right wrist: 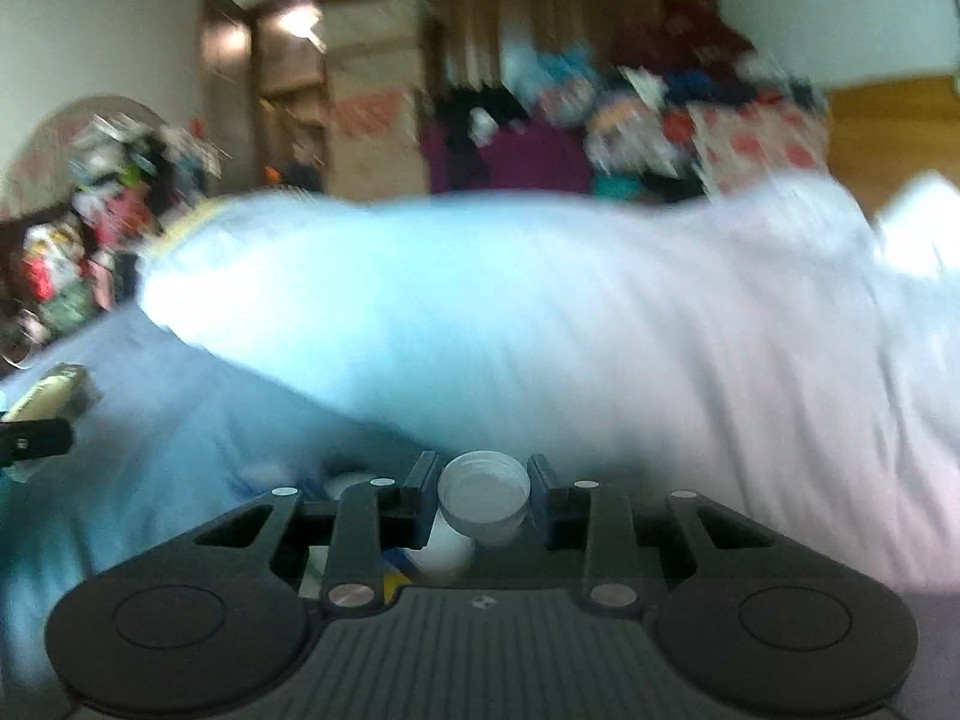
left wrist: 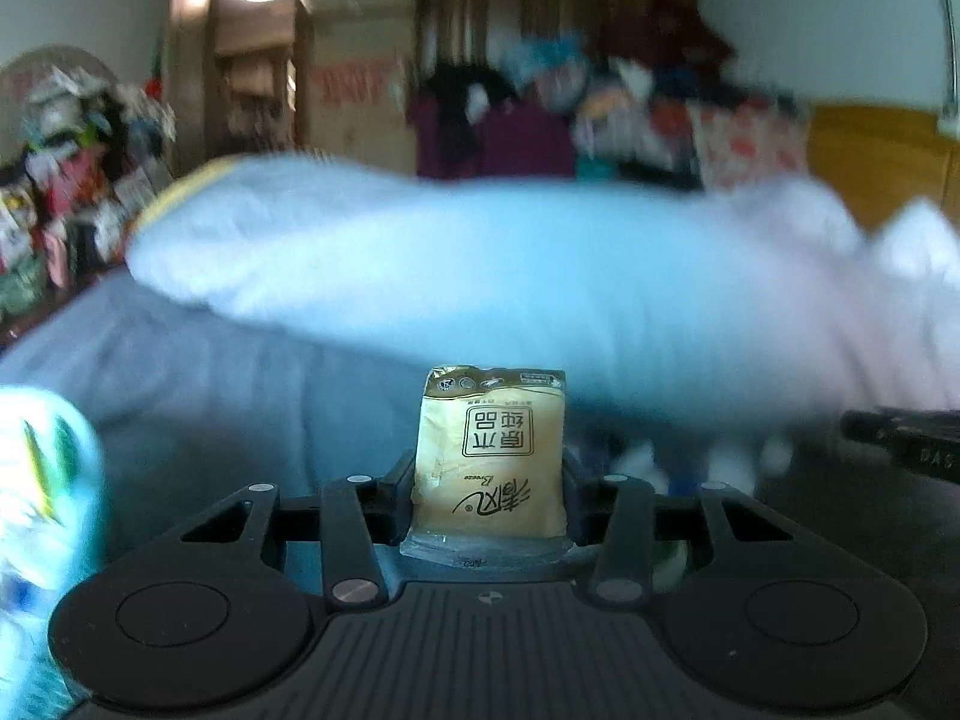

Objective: Organize objects
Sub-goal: 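Carry the packet and cap over the teal basket and open both tools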

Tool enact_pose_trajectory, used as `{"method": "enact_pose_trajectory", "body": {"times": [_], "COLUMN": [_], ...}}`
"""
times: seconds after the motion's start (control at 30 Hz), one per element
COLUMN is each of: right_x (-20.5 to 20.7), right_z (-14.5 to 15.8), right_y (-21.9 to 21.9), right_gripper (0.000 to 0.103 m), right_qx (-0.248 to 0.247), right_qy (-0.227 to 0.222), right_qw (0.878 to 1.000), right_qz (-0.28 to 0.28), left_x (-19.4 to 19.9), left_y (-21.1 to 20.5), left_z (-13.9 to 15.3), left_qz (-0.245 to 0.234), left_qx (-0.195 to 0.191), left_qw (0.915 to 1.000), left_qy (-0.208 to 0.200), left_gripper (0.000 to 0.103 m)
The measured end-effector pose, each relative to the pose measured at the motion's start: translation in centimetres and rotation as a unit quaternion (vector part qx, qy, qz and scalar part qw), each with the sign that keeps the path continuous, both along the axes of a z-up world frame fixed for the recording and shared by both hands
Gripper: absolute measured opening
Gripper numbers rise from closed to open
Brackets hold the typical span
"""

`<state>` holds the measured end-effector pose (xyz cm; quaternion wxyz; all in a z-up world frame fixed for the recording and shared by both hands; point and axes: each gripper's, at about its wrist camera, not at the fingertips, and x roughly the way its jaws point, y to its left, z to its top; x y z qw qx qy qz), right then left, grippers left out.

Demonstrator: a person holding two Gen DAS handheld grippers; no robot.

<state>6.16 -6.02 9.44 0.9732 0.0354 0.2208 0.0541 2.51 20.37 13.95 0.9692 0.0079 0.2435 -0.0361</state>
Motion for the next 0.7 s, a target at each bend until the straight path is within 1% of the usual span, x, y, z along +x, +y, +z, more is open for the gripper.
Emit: {"method": "enact_pose_trajectory", "body": {"times": [0.1, 0.2, 0.27, 0.37, 0.43, 0.47, 0.53, 0.6, 0.63, 0.7], "right_x": [-1.3, -2.3, -2.5, -3.9, -4.6, -5.0, -5.3, -5.8, -6.2, -6.6], "right_z": [5.2, 10.7, 13.5, 17.7, 19.9, 21.4, 23.2, 24.3, 24.8, 24.8], "right_y": [3.0, 7.2, 10.8, 16.4, 20.7, 22.5, 26.4, 30.3, 31.9, 35.2], "right_gripper": [0.034, 0.034, 0.034, 0.034, 0.034, 0.034, 0.034, 0.034, 0.034, 0.034], "right_qx": [0.007, 0.015, 0.023, 0.035, 0.043, 0.047, 0.051, 0.056, 0.059, 0.060], "right_qy": [-0.039, -0.072, -0.084, -0.092, -0.084, -0.081, -0.065, -0.041, -0.030, -0.001], "right_qw": [0.998, 0.993, 0.988, 0.977, 0.968, 0.965, 0.958, 0.951, 0.948, 0.942], "right_qz": [0.042, 0.093, 0.130, 0.189, 0.232, 0.245, 0.276, 0.302, 0.312, 0.331], "left_x": [-1.9, -4.0, -5.5, -7.7, -8.9, -9.5, -10.5, -11.4, -11.7, -12.3], "left_y": [2.5, 6.4, 9.3, 14.4, 18.1, 20.2, 23.6, 26.8, 28.2, 30.6], "left_z": [4.1, 7.9, 10.0, 12.4, 13.6, 14.2, 14.9, 15.5, 15.6, 15.7], "left_qz": [0.032, 0.077, 0.111, 0.170, 0.208, 0.228, 0.257, 0.281, 0.289, 0.297], "left_qx": [-0.006, -0.006, 0.001, 0.013, 0.017, 0.018, 0.016, 0.012, 0.010, -0.002], "left_qw": [0.9989, 0.9953, 0.9912, 0.9818, 0.9749, 0.9708, 0.9643, 0.9582, 0.9562, 0.9545], "left_qy": [-0.033, -0.057, -0.073, -0.083, -0.077, -0.072, -0.062, -0.052, -0.043, -0.026], "left_gripper": [0.046, 0.046, 0.046, 0.046, 0.047, 0.047, 0.047, 0.047, 0.047, 0.047]}}
